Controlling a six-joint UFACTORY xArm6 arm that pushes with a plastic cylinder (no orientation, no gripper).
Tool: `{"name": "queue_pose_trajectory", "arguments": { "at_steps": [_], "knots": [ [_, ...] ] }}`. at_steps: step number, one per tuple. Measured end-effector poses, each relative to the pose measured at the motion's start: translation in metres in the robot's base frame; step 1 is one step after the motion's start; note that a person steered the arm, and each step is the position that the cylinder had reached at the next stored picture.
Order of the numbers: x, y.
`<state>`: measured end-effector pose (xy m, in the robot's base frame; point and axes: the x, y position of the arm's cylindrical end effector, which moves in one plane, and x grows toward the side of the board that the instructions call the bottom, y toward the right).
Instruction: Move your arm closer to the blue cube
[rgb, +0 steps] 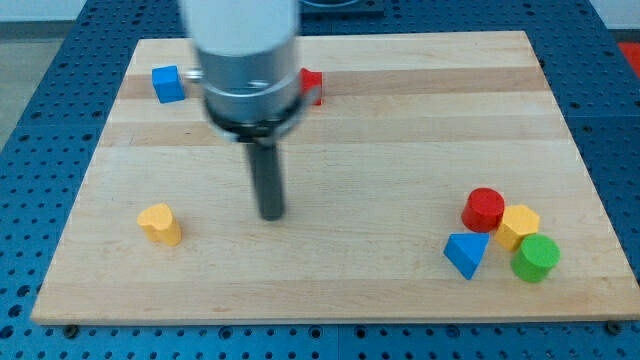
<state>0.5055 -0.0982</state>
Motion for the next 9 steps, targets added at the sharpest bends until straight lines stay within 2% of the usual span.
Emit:
{"name": "queue_pose_trajectory", "arguments": {
  "at_steps": [1, 2, 3, 5, 7, 9],
  "knots": [
    [-0.002, -0.032],
    [-0.005, -0.032],
    [-0.051, -0.038],
    [-0.068, -0.051],
    [-0.096, -0.172],
    [-0.207, -0.179]
  ]
}}
